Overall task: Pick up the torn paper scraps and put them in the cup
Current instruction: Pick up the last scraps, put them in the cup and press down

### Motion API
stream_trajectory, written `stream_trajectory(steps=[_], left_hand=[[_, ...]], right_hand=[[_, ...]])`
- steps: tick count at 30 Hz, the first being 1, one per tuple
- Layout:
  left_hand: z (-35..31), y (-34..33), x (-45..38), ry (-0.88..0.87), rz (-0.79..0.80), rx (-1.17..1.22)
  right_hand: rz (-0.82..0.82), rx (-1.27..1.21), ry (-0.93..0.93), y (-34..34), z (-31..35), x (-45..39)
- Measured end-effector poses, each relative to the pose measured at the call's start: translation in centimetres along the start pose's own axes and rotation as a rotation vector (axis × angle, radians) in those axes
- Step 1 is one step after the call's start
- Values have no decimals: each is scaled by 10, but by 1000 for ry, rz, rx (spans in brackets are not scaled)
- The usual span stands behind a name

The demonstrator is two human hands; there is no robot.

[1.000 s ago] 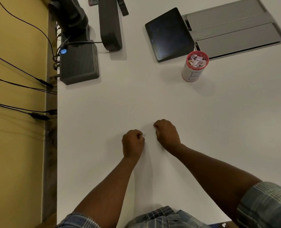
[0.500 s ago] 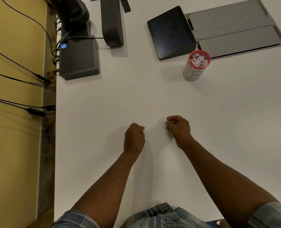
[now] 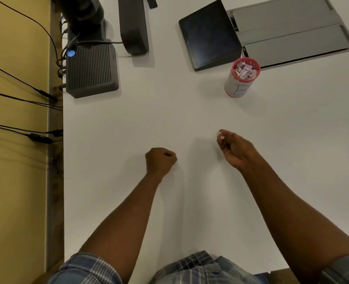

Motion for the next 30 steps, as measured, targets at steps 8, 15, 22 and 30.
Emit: stream_trajectory(steps=[8,15,22,30], left_hand=[[-73,2,-63,139,-28,663],[-191,-30,-121,-270,-44,368],[-249,-79,-154,-570,-28,-47],[-241,-94,-169,-737,89,-305]], right_hand=[[-35,-115,209,-17,102,4],[-361,486,681,-46,177,-10],[-568,1103,955,-66,192,-33],[-558,1492,1033,-71,194,-38]])
Point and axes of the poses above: each hand's wrist, its own x-axis away from the middle knuckle, its own y-axis out of the back of the hand, z = x × y, the point moved 1 cm from there along -x, towards the middle knuckle, and after that the axes turned 14 degrees about -y, right-handed, at the moved point
